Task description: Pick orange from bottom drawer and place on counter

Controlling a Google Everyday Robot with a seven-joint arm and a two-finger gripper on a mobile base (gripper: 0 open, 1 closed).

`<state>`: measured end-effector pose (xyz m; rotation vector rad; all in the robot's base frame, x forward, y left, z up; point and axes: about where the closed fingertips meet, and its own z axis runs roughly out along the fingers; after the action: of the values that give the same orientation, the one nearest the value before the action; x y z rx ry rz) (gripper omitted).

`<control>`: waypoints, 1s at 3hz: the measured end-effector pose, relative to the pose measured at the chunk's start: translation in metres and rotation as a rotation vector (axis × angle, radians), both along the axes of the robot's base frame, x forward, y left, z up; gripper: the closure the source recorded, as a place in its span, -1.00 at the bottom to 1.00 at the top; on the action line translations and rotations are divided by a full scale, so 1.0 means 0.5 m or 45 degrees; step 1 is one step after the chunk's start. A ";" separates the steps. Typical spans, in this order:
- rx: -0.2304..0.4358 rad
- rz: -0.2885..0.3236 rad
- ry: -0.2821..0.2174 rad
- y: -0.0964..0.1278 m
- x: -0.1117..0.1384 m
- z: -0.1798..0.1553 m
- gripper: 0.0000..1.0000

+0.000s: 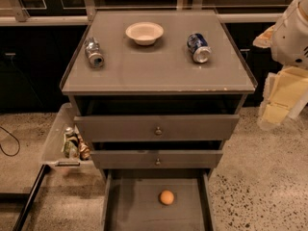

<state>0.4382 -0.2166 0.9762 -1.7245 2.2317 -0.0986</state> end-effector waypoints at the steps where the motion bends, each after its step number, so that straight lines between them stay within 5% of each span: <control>1: 0.000 0.000 0.000 0.000 0.000 -0.001 -1.00; 2: 0.033 -0.038 0.056 0.014 0.017 -0.066 -1.00; 3: 0.108 -0.124 0.150 0.026 0.034 -0.205 -1.00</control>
Offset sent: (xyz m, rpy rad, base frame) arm 0.0216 0.0171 -0.0878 0.0657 0.1318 -0.0759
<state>0.4552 -0.2035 0.8737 -1.6165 2.3678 0.0771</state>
